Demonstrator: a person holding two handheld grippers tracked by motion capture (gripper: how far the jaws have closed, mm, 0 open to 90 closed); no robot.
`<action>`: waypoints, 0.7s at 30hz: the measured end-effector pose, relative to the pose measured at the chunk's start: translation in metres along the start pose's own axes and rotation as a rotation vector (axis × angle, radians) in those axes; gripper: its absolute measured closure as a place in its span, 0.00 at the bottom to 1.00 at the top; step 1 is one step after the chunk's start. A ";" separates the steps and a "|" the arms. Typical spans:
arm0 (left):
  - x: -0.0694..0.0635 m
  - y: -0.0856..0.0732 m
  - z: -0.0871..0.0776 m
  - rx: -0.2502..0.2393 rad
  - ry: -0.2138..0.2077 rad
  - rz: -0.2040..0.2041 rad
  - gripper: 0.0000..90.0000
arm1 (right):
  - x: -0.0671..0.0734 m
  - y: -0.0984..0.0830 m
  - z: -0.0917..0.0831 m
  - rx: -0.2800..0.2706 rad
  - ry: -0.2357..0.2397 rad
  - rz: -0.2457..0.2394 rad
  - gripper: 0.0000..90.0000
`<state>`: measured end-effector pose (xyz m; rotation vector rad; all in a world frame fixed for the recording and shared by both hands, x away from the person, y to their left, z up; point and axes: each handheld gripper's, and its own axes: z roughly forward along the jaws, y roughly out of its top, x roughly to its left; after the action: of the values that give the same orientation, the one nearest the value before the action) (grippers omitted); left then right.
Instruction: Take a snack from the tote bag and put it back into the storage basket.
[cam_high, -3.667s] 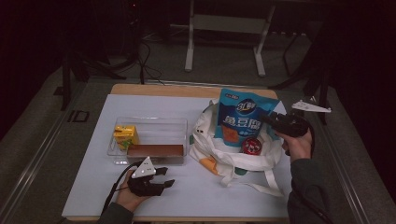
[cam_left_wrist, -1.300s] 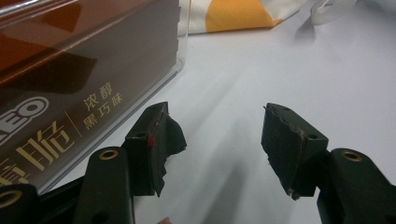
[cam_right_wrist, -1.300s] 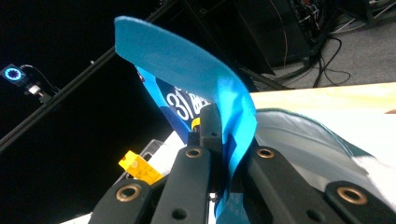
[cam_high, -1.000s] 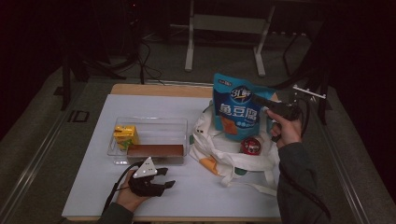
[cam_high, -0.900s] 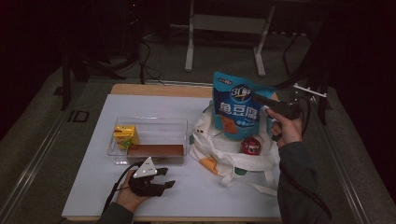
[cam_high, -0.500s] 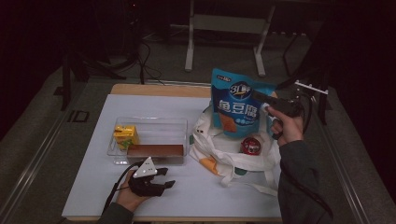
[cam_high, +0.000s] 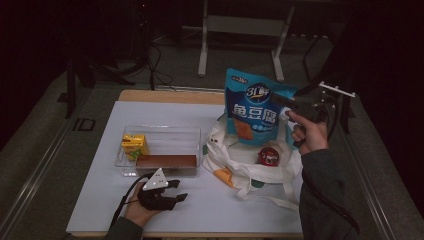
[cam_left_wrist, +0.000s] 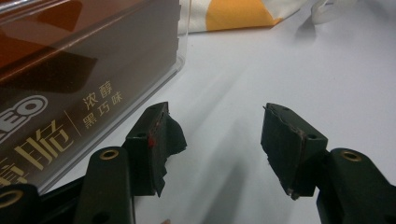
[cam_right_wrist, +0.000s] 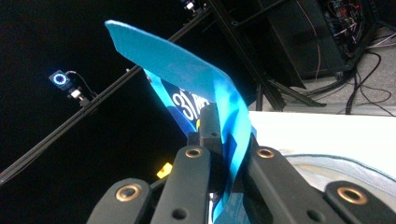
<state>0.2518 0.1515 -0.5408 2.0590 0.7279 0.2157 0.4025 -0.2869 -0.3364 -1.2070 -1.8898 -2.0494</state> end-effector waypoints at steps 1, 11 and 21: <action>0.000 0.000 0.000 0.000 -0.001 -0.002 0.47 | 0.001 0.001 0.000 0.001 0.004 -0.002 1.00; 0.001 0.000 0.000 0.000 -0.002 -0.008 0.47 | 0.006 0.003 -0.002 -0.005 0.031 0.004 1.00; 0.001 0.000 0.000 0.002 -0.003 -0.008 0.47 | 0.013 0.001 -0.001 0.002 0.070 0.001 1.00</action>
<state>0.2527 0.1519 -0.5410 2.0576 0.7344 0.2076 0.3939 -0.2827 -0.3273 -1.1200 -1.8594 -2.0602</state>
